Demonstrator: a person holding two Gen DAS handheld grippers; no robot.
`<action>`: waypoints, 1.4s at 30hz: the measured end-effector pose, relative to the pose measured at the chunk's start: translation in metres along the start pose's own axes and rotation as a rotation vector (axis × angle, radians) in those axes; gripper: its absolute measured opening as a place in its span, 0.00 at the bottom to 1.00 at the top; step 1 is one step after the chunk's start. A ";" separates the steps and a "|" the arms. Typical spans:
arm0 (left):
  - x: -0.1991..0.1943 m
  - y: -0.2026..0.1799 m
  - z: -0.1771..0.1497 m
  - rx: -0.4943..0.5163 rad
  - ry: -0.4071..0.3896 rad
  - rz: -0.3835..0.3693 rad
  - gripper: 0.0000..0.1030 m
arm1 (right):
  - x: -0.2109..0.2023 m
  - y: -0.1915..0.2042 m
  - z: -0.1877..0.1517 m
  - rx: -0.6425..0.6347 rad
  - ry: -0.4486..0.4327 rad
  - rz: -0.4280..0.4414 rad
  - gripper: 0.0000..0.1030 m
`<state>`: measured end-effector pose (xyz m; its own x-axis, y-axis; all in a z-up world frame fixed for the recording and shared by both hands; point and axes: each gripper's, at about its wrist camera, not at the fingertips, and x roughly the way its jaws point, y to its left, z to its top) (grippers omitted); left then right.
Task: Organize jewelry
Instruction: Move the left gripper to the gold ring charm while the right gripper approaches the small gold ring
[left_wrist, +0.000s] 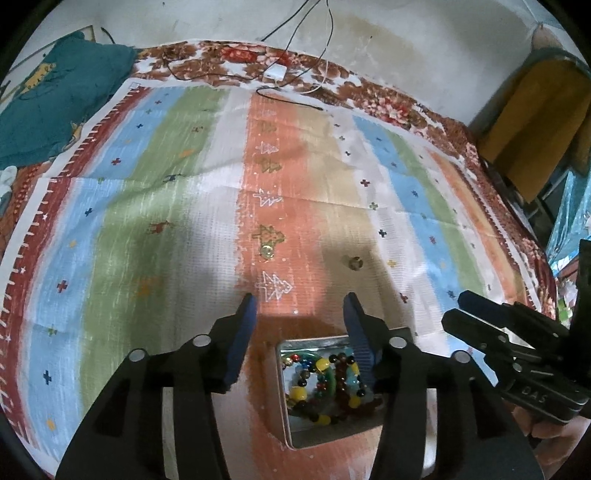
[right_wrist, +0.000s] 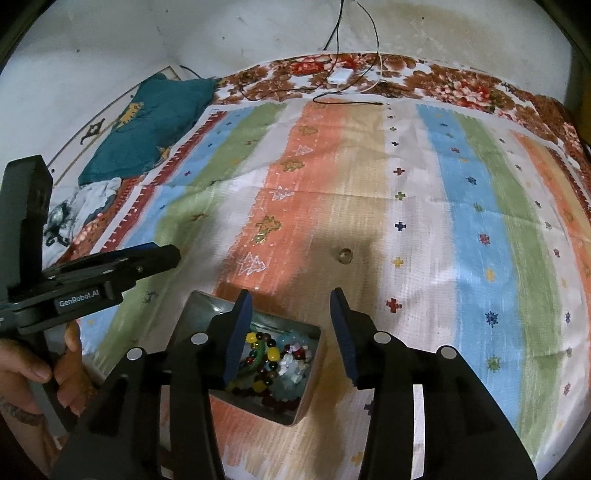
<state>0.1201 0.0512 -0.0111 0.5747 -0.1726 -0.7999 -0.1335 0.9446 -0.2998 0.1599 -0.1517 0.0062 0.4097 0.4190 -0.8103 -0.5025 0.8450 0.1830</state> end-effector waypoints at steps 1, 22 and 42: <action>0.003 0.000 0.001 0.005 0.004 0.007 0.50 | 0.001 -0.001 0.001 0.001 0.002 -0.003 0.46; 0.043 0.009 0.025 0.034 0.058 0.059 0.56 | 0.044 -0.015 0.020 0.000 0.073 -0.077 0.60; 0.082 0.018 0.044 0.035 0.113 0.081 0.62 | 0.080 -0.026 0.035 -0.009 0.107 -0.109 0.64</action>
<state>0.2000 0.0659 -0.0590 0.4685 -0.1241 -0.8747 -0.1460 0.9656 -0.2152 0.2325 -0.1285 -0.0432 0.3788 0.2873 -0.8798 -0.4665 0.8803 0.0866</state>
